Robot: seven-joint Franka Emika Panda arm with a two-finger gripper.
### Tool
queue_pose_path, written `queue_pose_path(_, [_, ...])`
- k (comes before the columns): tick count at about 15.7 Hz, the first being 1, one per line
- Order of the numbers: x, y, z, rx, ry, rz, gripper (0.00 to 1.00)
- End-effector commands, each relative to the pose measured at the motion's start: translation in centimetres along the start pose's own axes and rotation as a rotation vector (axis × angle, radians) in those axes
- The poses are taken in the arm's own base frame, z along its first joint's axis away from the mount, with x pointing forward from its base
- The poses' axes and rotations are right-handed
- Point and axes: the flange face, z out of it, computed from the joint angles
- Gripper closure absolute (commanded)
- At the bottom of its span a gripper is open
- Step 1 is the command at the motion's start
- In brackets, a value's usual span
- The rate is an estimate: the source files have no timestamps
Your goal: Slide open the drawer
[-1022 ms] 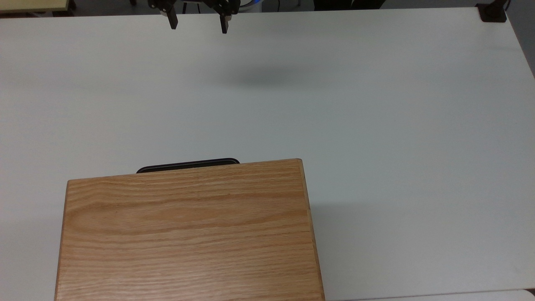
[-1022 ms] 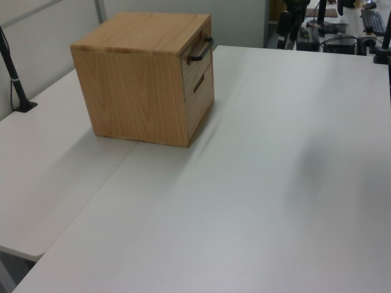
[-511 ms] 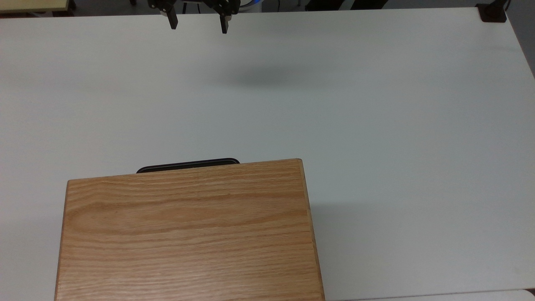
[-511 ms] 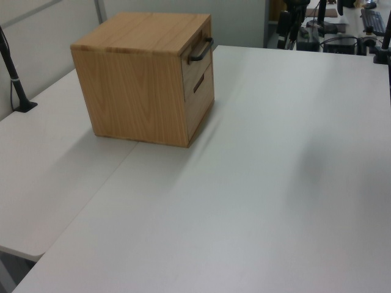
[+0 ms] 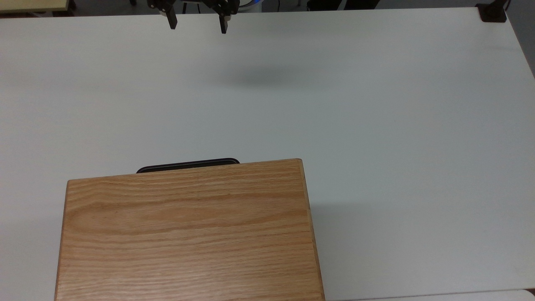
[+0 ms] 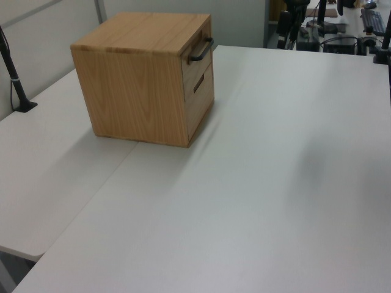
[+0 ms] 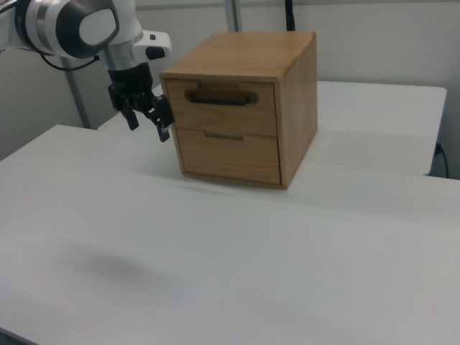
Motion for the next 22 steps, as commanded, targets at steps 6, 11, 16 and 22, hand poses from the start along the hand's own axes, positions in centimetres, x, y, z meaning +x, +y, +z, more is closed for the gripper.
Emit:
queue_pose_path(6, [0.6,0.7,1.4,-0.035,-0.04,-0.115,0.0])
queue_pose_path(11, [0.8,1.2,2.0,-0.074,-0.046,-0.12,0.0])
queue_pose_path(16, [5.2,0.8,0.9,0.028,0.194,0.262,0.08])
queue_pose_path(22, [9.9,1.9,1.6,0.29,0.407,1.069,0.25])
